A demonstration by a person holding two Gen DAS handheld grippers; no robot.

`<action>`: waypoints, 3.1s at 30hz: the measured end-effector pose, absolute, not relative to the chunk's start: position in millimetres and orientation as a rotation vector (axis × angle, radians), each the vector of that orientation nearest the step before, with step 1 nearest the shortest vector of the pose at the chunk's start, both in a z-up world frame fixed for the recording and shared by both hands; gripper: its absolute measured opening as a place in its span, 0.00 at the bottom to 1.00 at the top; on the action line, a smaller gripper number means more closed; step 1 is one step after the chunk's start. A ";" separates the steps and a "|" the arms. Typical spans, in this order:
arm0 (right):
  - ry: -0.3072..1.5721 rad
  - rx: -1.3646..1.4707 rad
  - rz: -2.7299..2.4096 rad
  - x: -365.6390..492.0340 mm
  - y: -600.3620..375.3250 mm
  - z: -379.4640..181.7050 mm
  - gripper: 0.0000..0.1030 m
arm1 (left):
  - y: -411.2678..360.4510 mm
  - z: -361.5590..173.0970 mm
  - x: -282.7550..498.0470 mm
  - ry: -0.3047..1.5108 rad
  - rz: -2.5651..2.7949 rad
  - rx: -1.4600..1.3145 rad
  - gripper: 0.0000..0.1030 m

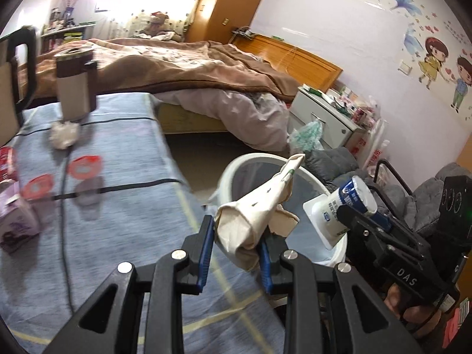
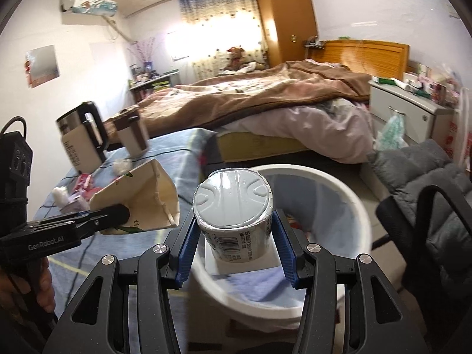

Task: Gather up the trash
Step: 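Carry the yogurt cup and paper wrapper over the white bin, then open the right tool to drop the yogurt cup while the left tool drops the wrapper, then move both open tools back over the table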

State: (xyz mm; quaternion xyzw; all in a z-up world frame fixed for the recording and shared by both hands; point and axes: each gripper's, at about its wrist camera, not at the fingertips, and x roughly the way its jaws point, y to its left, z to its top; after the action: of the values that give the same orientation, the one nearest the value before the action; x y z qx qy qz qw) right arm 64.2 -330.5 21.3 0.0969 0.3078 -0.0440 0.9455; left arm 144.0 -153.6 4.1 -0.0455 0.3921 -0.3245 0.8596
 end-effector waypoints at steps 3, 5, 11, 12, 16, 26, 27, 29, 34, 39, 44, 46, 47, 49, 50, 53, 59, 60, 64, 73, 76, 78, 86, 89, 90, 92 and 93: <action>0.643 0.191 -0.133 63.3 -344.4 16.4 0.49 | -175.2 2.1 143.7 0.828 -0.696 -0.070 0.28; 0.651 0.193 -0.150 62.6 -353.3 13.4 0.49 | -186.7 1.2 143.6 0.832 -0.698 -0.049 0.28; 0.688 0.188 -0.194 70.1 -374.4 1.8 0.49 | -209.4 -5.2 144.9 0.850 -0.712 -0.019 0.29; 0.704 0.183 -0.199 73.3 -377.5 -1.6 0.49 | -212.0 -6.0 144.8 0.850 -0.711 -0.012 0.29; 0.740 0.175 -0.225 78.6 -385.3 -11.5 0.49 | -215.9 -7.9 147.0 0.859 -0.715 -0.021 0.30; 0.762 0.183 -0.224 80.2 -385.0 -20.1 0.59 | -205.9 -7.6 147.7 0.853 -0.699 -0.038 0.54; 0.760 0.181 -0.225 79.8 -383.5 -19.4 0.59 | -204.2 -7.0 147.6 0.852 -0.698 -0.040 0.54; 0.753 0.179 -0.226 78.5 -379.7 -17.0 0.59 | -199.9 -5.9 146.2 0.850 -0.688 -0.037 0.55; 0.733 0.178 -0.212 76.6 -370.4 -9.8 0.59 | -186.1 -1.5 141.7 0.840 -0.668 -0.044 0.56; 0.711 0.183 -0.199 72.9 -360.0 -1.9 0.59 | -168.9 5.6 137.9 0.826 -0.641 -0.055 0.56; 0.693 0.178 -0.180 71.1 -347.3 5.6 0.59 | -150.6 11.1 132.9 0.802 -0.590 -0.044 0.57; 0.686 0.175 -0.173 70.8 -341.1 8.2 0.59 | -143.4 13.5 131.5 0.793 -0.583 -0.050 0.57; 0.683 0.175 -0.167 70.9 -337.8 9.3 0.59 | -139.2 14.2 131.2 0.793 -0.582 -0.060 0.57; 0.680 0.172 -0.158 70.9 -331.7 11.0 0.59 | -130.7 15.9 130.4 0.785 -0.569 -0.070 0.57; 0.679 0.168 -0.152 71.3 -327.6 12.0 0.59 | -126.5 16.5 130.0 0.783 -0.561 -0.073 0.57; 0.675 0.162 -0.136 72.4 -318.6 14.3 0.59 | -113.6 17.7 127.5 0.777 -0.545 -0.091 0.57; 0.664 0.152 -0.099 74.9 -298.4 18.9 0.59 | -86.6 18.5 124.5 0.766 -0.503 -0.108 0.57; 0.664 0.151 -0.092 76.0 -294.9 19.4 0.59 | -81.3 18.8 123.9 0.762 -0.492 -0.110 0.57; 0.658 0.139 -0.053 80.3 -277.4 20.0 0.59 | -57.6 19.7 121.0 0.743 -0.446 -0.115 0.58; 0.669 0.113 0.030 95.8 -236.9 17.5 0.59 | 2.8 18.4 122.2 0.722 -0.310 -0.160 0.59; 0.676 0.097 0.058 101.0 -223.2 15.9 0.59 | 21.9 17.2 123.5 0.717 -0.275 -0.189 0.59; 0.679 0.089 0.072 104.1 -215.6 15.2 0.59 | 32.6 16.0 124.6 0.716 -0.252 -0.197 0.60; 0.707 0.081 0.124 123.6 -190.1 8.2 0.59 | 60.4 5.9 141.7 0.728 -0.203 -0.206 0.64; 0.717 0.075 0.139 132.6 -182.0 5.4 0.59 | 63.6 3.4 154.7 0.735 -0.207 -0.205 0.66; 0.720 0.069 0.143 135.9 -178.8 4.4 0.59 | 64.3 2.6 159.1 0.744 -0.204 -0.207 0.66; 0.727 0.059 0.148 142.7 -171.9 2.3 0.59 | 64.4 4.0 165.9 0.733 -0.212 -0.199 0.68; 0.730 0.055 0.154 145.7 -168.4 1.1 0.59 | 63.2 4.0 169.0 0.729 -0.222 -0.192 0.68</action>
State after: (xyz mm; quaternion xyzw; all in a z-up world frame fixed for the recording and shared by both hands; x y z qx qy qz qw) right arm 145.7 -168.4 1.1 0.0268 0.3563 0.0753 0.9309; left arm 169.0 63.2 4.0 -0.0934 0.3550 -0.1081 0.9239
